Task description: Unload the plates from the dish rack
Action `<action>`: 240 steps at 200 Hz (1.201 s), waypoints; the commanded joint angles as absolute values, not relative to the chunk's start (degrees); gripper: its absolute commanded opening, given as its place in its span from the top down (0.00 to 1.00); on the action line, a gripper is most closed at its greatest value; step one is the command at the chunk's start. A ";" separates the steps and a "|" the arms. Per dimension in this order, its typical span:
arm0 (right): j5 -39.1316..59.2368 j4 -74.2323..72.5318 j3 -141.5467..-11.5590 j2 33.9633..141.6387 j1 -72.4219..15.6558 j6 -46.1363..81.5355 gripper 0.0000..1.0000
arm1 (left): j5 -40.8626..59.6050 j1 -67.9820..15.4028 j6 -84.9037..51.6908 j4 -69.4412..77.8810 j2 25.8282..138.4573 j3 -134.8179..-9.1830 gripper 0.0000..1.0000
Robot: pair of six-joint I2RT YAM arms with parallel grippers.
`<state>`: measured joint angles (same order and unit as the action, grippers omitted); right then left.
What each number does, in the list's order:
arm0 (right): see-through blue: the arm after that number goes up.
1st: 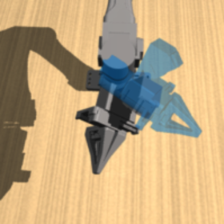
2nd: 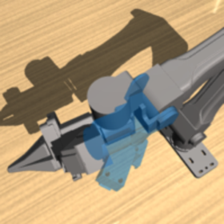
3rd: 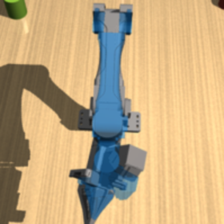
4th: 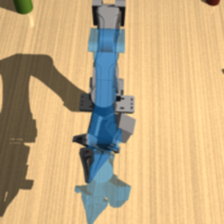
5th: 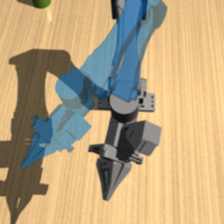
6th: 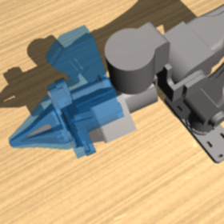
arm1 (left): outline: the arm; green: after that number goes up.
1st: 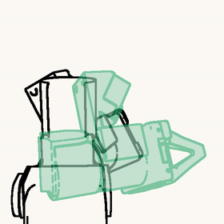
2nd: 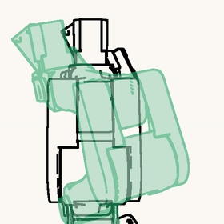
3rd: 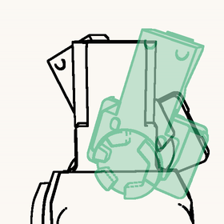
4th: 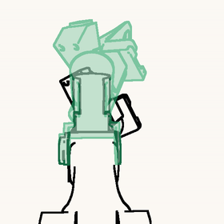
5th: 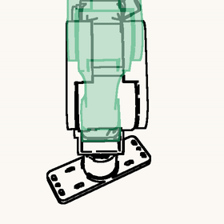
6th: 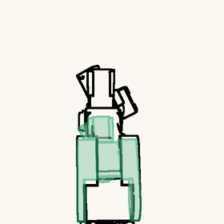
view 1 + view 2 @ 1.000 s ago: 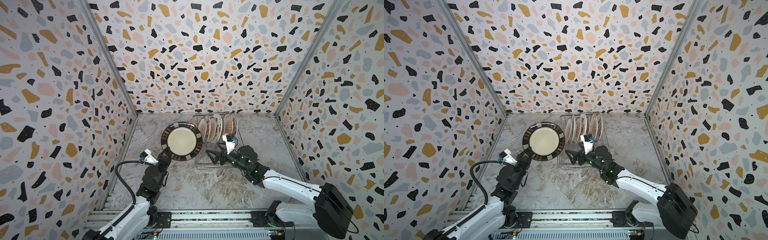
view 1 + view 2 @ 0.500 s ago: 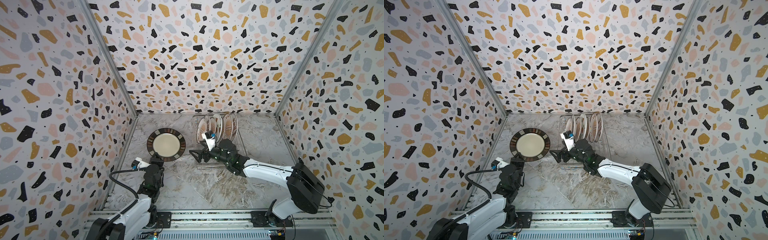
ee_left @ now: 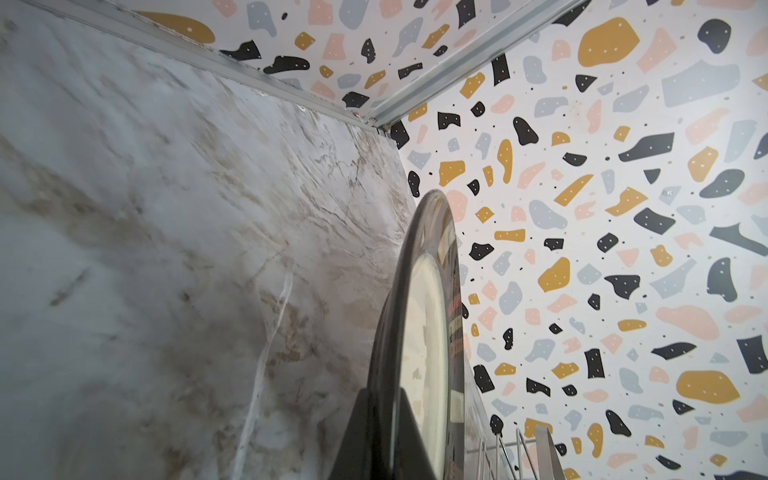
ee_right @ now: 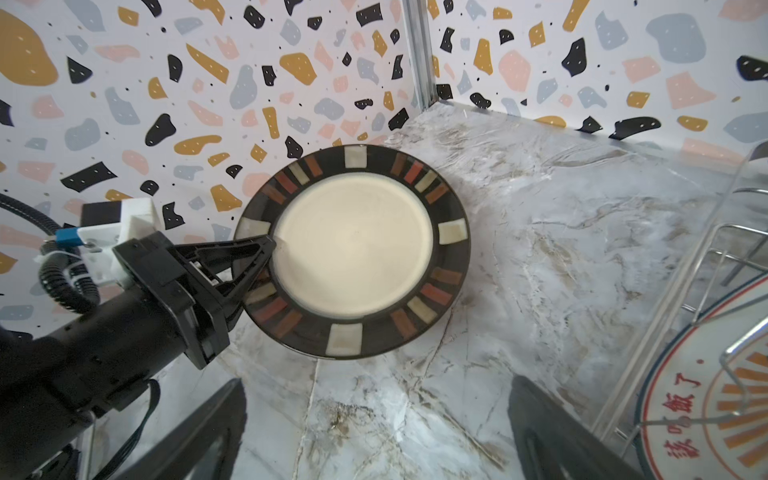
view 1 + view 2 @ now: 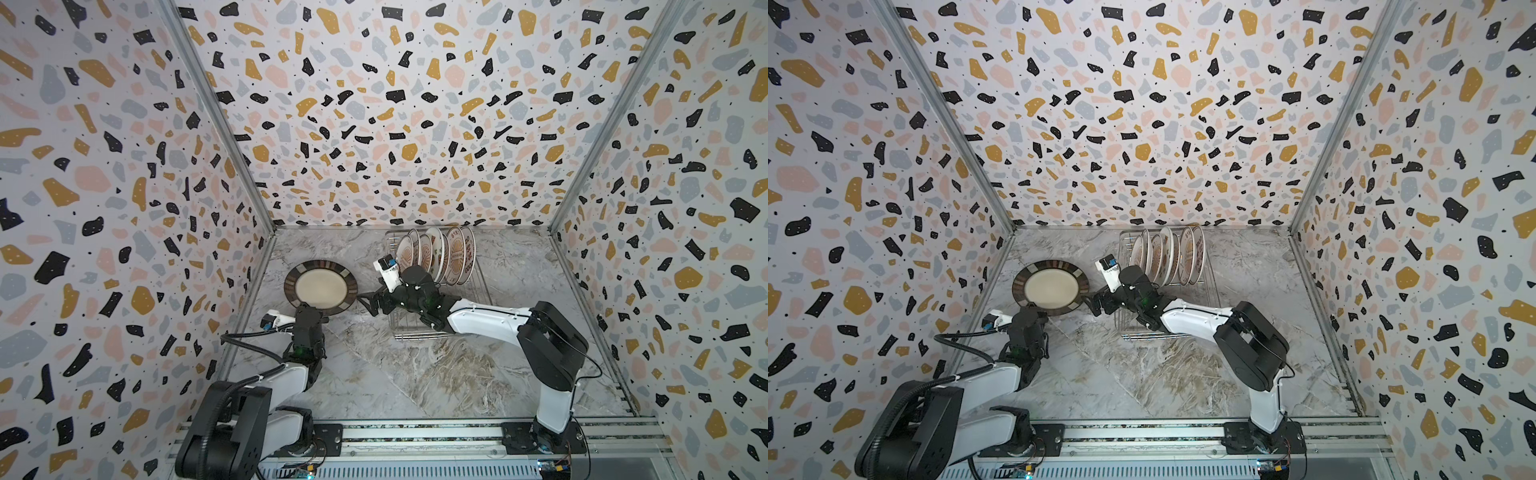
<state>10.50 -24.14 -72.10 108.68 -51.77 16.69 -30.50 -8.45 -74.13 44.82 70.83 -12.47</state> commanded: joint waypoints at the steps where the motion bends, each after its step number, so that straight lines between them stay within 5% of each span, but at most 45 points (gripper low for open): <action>1: 10.84 -22.12 -75.72 109.44 -52.07 15.23 0.01 | -34.68 -8.00 -77.50 58.01 72.64 -16.47 1.00; 223: 9.40 -15.04 -87.26 119.51 -52.06 12.72 0.00 | -36.11 -7.56 -85.93 65.73 96.50 -23.27 1.00; 240: 8.42 -14.63 -87.18 119.31 -52.05 12.69 0.00 | -37.38 -7.56 -86.40 66.71 97.39 -22.77 0.91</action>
<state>9.85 -16.91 -85.36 119.85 -51.88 12.49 -33.74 -7.92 -83.99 55.79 97.45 -21.52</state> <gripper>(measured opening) 0.996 0.086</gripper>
